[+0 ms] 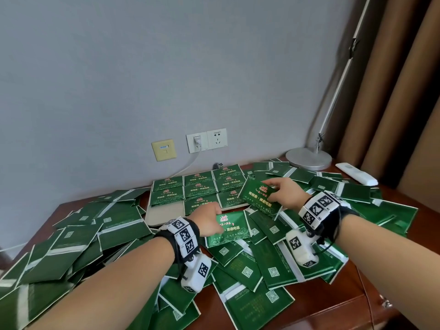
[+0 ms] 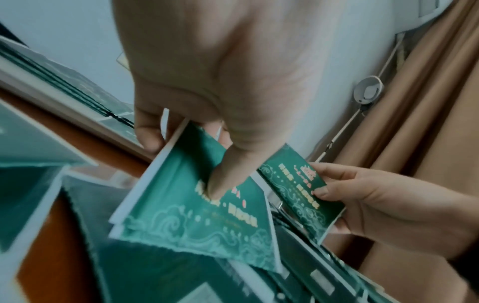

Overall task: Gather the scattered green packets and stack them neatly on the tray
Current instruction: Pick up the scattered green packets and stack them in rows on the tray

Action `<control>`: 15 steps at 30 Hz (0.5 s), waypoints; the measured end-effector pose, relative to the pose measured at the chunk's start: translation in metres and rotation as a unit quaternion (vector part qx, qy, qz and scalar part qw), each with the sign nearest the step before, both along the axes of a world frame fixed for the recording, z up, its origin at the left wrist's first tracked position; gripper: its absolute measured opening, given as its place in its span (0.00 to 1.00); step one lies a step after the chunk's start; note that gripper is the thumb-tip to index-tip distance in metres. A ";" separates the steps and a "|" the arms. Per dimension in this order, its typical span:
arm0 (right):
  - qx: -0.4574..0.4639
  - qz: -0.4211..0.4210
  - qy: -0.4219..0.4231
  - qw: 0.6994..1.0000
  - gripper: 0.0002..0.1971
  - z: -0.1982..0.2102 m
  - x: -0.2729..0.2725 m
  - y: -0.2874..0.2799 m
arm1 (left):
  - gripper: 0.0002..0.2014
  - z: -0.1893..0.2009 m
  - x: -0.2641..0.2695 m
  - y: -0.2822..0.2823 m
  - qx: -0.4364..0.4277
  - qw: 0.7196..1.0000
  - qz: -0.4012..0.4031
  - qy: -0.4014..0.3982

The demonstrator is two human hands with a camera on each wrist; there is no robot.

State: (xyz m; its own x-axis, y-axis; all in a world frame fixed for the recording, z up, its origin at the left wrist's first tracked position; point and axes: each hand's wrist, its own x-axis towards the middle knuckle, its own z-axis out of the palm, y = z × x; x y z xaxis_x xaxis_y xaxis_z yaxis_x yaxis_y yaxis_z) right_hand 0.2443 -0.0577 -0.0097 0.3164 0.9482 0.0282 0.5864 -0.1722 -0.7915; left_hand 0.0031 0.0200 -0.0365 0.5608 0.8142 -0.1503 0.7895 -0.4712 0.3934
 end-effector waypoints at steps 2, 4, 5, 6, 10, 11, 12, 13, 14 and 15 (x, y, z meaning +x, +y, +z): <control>0.019 0.017 0.033 0.999 0.29 0.002 -0.004 0.006 | 0.22 0.005 -0.002 0.004 -0.011 0.999 0.008 -0.040; 0.031 0.018 0.045 0.998 0.29 0.004 -0.010 0.011 | 0.23 0.010 -0.009 0.011 -0.035 0.995 0.031 -0.085; 0.034 0.012 0.049 0.998 0.29 0.006 -0.013 0.014 | 0.24 0.013 -0.013 0.015 -0.051 0.991 0.046 -0.111; 0.038 0.006 0.050 0.998 0.27 0.006 -0.016 0.017 | 0.24 0.016 -0.017 0.020 -0.068 0.986 0.062 -0.137; 0.057 -0.015 0.041 0.997 0.19 0.009 -0.030 0.035 | 0.23 0.028 -0.044 0.043 -0.102 0.962 0.126 -0.220; 0.061 -0.018 0.040 0.997 0.18 0.010 -0.034 0.039 | 0.22 0.030 -0.052 0.049 -0.097 0.959 0.137 -0.229; 0.066 -0.018 0.045 0.997 0.17 0.010 -0.038 0.046 | 0.22 0.031 -0.061 0.057 -0.092 0.955 0.152 -0.237; 0.069 -0.015 0.053 0.996 0.17 0.011 -0.041 0.051 | 0.21 0.032 -0.069 0.062 -0.094 0.949 0.170 -0.247; 0.070 -0.007 0.060 0.996 0.16 0.010 -0.045 0.058 | 0.21 0.034 -0.078 0.069 -0.097 0.943 0.189 -0.257; 0.071 -0.002 0.067 0.995 0.16 0.010 -0.048 0.064 | 0.22 0.034 -0.086 0.074 -0.098 0.937 0.204 -0.266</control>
